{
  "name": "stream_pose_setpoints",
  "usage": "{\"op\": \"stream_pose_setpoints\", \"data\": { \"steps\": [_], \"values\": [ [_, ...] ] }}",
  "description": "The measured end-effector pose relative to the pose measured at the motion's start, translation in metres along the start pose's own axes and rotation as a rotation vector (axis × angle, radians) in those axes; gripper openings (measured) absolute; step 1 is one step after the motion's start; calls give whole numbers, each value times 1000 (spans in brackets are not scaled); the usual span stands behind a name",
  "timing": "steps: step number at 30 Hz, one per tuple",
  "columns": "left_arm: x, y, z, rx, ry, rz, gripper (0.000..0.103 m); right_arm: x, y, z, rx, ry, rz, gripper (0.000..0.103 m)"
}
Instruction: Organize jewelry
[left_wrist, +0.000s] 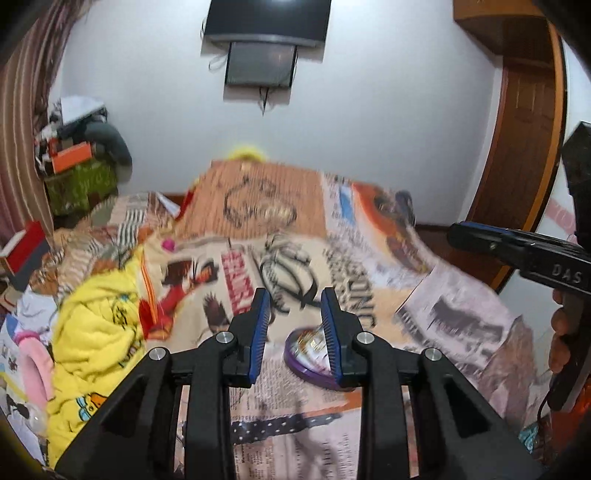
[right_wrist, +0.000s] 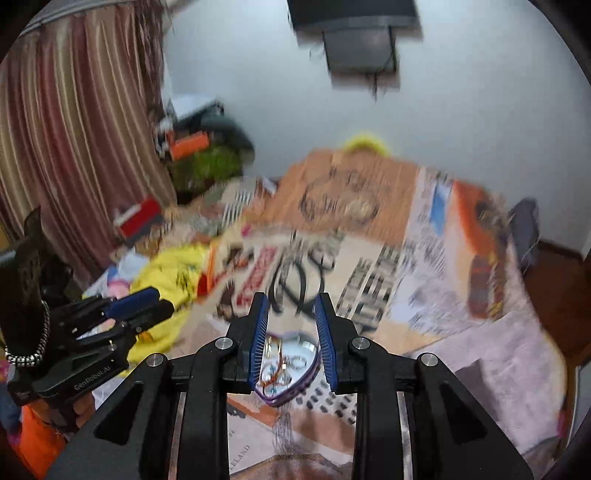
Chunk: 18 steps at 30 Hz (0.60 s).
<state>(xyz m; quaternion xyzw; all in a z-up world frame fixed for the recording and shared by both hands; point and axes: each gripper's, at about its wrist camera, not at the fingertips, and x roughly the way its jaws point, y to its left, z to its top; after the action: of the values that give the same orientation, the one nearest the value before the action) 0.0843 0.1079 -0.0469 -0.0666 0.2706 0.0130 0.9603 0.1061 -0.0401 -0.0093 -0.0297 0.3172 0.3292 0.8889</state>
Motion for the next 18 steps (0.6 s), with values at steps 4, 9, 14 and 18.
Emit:
{"op": "stream_pose_setpoints", "data": {
  "steps": [4,9,14,18],
  "values": [
    [-48,-22,14,31,-117,12,28,-60,16,6,-7,-165,-14,29],
    [-105,-45,22,68,-261,38,38,-116,40,1,-29,-346,-76,49],
    [-149,-68,16,107,-375,88,58,-147,55,-11,-28,-456,-125,73],
    [-162,-75,8,99,-405,120,86,-165,63,-21,-29,-545,-229,94]
  ]
}}
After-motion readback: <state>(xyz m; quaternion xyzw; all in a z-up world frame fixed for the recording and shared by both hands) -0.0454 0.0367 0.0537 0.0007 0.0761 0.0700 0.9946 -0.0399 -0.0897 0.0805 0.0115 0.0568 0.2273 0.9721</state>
